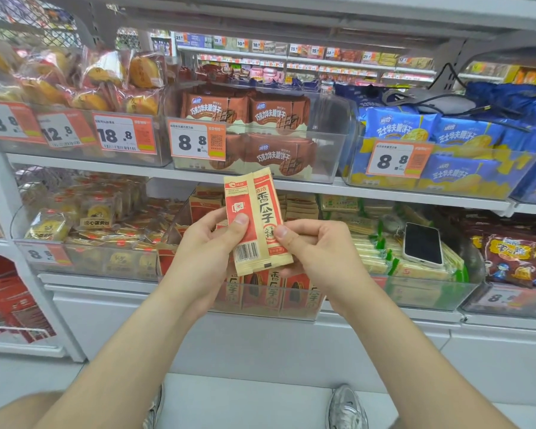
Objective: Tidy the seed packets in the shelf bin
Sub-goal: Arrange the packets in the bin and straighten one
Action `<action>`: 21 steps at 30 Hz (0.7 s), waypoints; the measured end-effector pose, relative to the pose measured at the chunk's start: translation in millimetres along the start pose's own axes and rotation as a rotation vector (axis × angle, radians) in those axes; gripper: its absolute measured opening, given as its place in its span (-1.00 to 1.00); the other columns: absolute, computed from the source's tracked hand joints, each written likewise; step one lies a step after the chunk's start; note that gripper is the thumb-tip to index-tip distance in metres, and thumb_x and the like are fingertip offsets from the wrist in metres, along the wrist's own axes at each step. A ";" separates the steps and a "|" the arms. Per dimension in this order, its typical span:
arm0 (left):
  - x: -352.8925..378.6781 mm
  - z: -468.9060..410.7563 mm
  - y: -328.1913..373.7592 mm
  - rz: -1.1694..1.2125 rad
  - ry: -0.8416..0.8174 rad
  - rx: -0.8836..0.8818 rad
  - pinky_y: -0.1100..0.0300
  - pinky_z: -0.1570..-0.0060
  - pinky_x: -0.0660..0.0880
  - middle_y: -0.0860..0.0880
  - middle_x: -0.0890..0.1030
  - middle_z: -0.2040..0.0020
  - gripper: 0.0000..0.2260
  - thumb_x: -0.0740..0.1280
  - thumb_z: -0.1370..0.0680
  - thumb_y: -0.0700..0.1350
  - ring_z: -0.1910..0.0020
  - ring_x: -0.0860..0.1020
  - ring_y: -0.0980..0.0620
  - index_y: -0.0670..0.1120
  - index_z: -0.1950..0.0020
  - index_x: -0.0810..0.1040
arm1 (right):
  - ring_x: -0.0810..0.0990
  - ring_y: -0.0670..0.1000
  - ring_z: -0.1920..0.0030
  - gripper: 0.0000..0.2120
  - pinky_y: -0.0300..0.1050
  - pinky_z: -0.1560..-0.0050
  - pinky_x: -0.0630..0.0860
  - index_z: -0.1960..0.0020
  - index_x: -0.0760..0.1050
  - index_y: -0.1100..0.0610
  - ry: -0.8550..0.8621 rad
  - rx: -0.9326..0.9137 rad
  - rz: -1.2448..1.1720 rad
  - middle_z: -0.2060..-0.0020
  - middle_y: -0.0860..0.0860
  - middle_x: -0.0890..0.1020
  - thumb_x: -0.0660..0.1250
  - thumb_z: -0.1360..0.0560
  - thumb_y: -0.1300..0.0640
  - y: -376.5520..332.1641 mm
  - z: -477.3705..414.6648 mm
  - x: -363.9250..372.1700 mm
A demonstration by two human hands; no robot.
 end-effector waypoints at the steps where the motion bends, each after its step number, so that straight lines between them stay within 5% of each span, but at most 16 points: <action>1: -0.2 -0.5 -1.2 -0.013 0.046 0.028 -0.13 -0.07 0.70 -0.04 0.79 -0.11 -0.69 0.38 -0.70 -0.08 -0.08 0.77 -0.06 0.02 -0.44 0.47 | 0.78 0.04 0.25 -0.89 -0.13 0.30 0.70 -0.11 0.71 0.13 0.026 -0.040 0.037 0.20 0.04 0.80 0.46 -0.64 0.12 -0.8 0.7 0.1; 6: 5.0 0.1 -4.3 -0.083 0.092 0.121 -0.05 -0.08 0.70 -0.06 0.75 -0.13 -0.68 0.44 -0.64 0.07 -0.04 0.74 0.00 0.08 -0.33 0.42 | 0.68 -0.02 0.38 -0.93 -0.05 0.28 0.65 0.04 0.74 0.04 0.048 -0.299 0.297 0.39 0.03 0.72 0.59 -0.51 0.09 5.3 3.2 4.0; 9: 11.4 4.8 -4.4 -0.035 0.017 0.055 -0.01 0.21 0.62 0.02 0.73 0.12 -0.60 0.44 -0.60 0.13 0.22 0.68 0.01 0.07 -0.32 0.36 | 0.78 0.05 0.23 -0.89 0.07 0.11 0.72 0.02 0.73 0.10 -0.140 -0.349 0.268 0.28 0.02 0.77 0.60 -0.52 0.10 6.4 6.8 8.9; 11: 13.8 6.4 -3.7 0.010 -0.008 -0.038 -0.07 0.08 0.66 0.05 0.75 0.12 -0.66 0.41 -0.64 0.12 0.16 0.72 -0.02 0.08 -0.34 0.41 | 0.77 0.07 0.21 -0.90 0.15 0.06 0.72 0.07 0.75 0.09 -0.140 -0.393 0.256 0.25 0.00 0.77 0.55 -0.58 0.07 5.2 7.1 9.2; 14: 15.2 10.1 -1.1 0.038 -0.072 -0.149 -0.02 0.11 0.74 -0.12 0.76 -0.06 -0.80 0.33 -0.71 0.05 0.04 0.78 -0.09 0.00 -0.28 0.54 | 0.68 -0.06 0.30 -0.74 0.08 0.15 0.67 0.20 0.63 0.04 0.228 -0.355 0.335 0.34 -0.07 0.70 0.55 -0.54 -0.09 9.5 -4.3 1.1; 16: 17.4 14.1 -3.7 0.014 -0.173 -0.147 -0.13 -0.01 0.74 -0.19 0.76 -0.14 -0.78 0.26 -0.76 0.00 -0.11 0.75 -0.23 -0.07 -0.30 0.58 | 0.65 -0.13 0.24 -0.72 0.06 0.07 0.66 0.05 0.57 -0.02 0.405 -0.251 0.328 0.25 -0.08 0.67 0.53 -0.52 -0.19 13.1 -11.9 -4.7; 18: 19.9 17.3 -5.8 -0.034 -0.212 -0.088 -0.14 -0.06 0.72 -0.15 0.77 -0.16 -0.77 0.23 -0.77 -0.01 -0.16 0.74 -0.22 -0.02 -0.32 0.63 | 0.73 -0.07 0.14 -0.67 0.15 -0.01 0.69 -0.08 0.61 0.03 0.355 -0.089 0.171 0.15 -0.01 0.75 0.46 -0.57 -0.23 14.4 -16.1 -9.5; 21: 18.2 16.1 -6.8 -0.105 -0.192 -0.002 -0.01 -0.06 0.70 -0.05 0.78 -0.15 -0.75 0.21 -0.78 -0.03 -0.15 0.75 -0.09 0.06 -0.32 0.67 | 0.77 0.09 0.16 -0.55 0.27 0.01 0.68 0.01 0.69 0.24 0.221 -0.030 0.062 0.17 0.12 0.78 0.38 -0.66 -0.17 13.0 -12.3 -8.4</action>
Point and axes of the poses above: each hand's wrist, its own z-axis away from the middle knuckle, its own x-axis out of the palm, y = z × x, the point moved 1 cm from there along -z, towards the middle knuckle
